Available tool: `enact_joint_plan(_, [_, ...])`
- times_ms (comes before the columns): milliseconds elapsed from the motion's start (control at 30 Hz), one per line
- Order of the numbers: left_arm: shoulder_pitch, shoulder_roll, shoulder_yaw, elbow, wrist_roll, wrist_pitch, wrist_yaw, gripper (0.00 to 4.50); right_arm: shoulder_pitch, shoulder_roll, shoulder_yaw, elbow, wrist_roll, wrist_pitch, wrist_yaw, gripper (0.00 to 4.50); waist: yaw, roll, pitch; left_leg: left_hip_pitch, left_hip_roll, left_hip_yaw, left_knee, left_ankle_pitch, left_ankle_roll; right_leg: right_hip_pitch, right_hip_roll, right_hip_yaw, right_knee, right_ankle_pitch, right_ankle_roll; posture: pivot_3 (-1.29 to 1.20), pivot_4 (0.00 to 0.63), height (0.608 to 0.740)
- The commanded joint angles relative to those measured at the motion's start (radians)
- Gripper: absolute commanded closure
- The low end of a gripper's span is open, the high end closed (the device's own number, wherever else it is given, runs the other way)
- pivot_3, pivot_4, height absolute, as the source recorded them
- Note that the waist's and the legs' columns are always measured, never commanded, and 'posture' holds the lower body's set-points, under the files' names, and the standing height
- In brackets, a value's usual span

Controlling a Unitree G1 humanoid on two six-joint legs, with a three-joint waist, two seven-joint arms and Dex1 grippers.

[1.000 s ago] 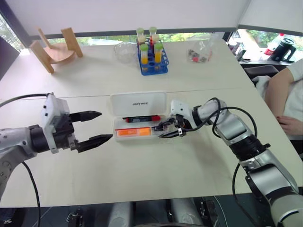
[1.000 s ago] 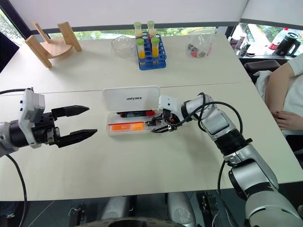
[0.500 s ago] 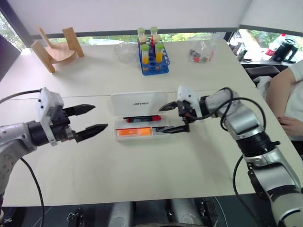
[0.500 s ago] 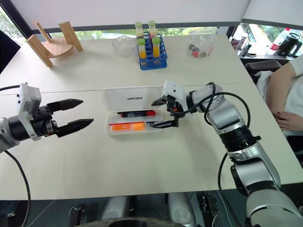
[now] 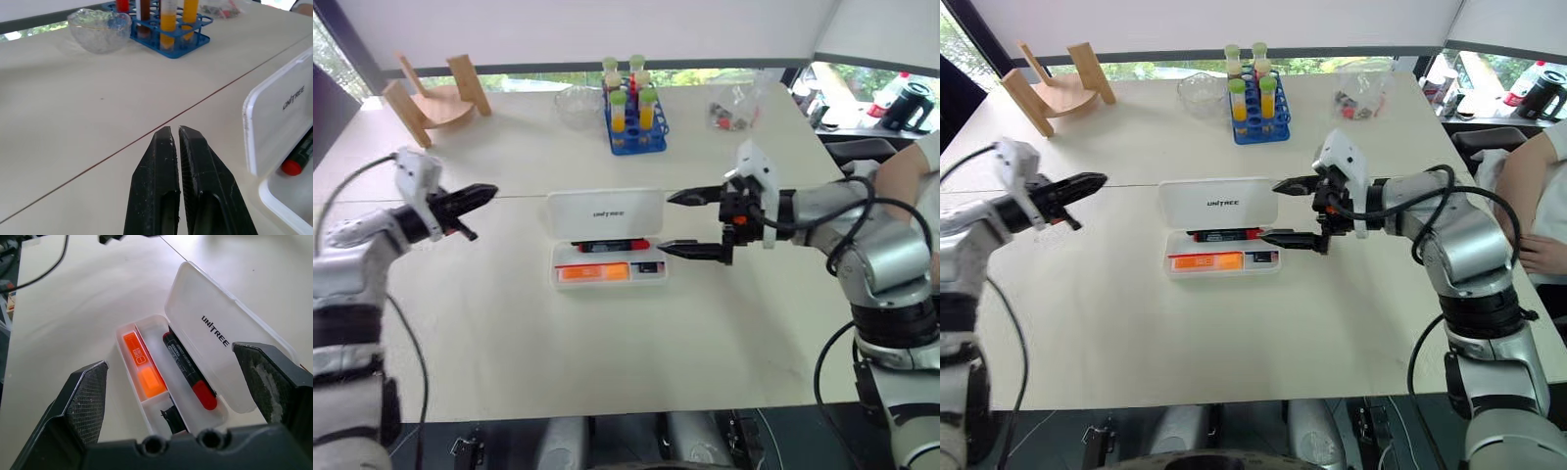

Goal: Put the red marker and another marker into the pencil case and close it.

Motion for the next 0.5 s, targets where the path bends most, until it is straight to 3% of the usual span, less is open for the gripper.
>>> enact_joint_plan(33, [-0.116, -0.073, -0.049, 0.199, 0.081, -0.134, -0.047, 4.43, 0.028, -0.035, -0.049, -0.086, 0.070, 0.029, -0.006, 0.00, 0.006, 0.000, 0.000, 0.000, 0.000, 0.000, 0.000, 0.000, 0.000, 0.000, 0.000, 0.000, 0.000, 0.000, 0.000, 0.00, 0.150, 0.740])
enact_joint_plan(233, [-0.242, -0.198, -0.050, 0.365, 0.075, -0.185, -0.191, 4.43, 0.074, -0.079, -0.068, -0.123, 0.110, 0.049, -0.042, 0.00, 0.001, -0.001, 0.000, -0.007, 0.000, -0.001, 0.002, 0.000, 0.000, -0.007, 0.000, 0.000, 0.001, 0.000, 0.000, 0.00, 0.150, 0.740])
enact_joint_plan(367, [-0.177, -0.198, -0.088, 0.186, 0.011, 0.011, -0.415, 4.43, 0.111, -0.100, -0.097, -0.148, 0.127, 0.066, -0.084, 0.00, -0.005, -0.001, 0.000, -0.010, 0.000, -0.001, 0.002, 0.000, 0.000, -0.009, 0.000, -0.001, 0.001, 0.000, 0.000, 0.00, 0.150, 0.740])
enact_joint_plan(500, [-0.061, -0.152, -0.166, -0.003, 0.027, 0.114, -0.515, 4.43, 0.129, -0.111, -0.108, -0.167, 0.150, 0.074, -0.108, 0.00, -0.022, -0.001, 0.000, -0.010, 0.000, -0.002, 0.002, 0.000, 0.000, -0.010, 0.001, -0.001, 0.002, 0.000, 0.000, 0.00, 0.150, 0.740])
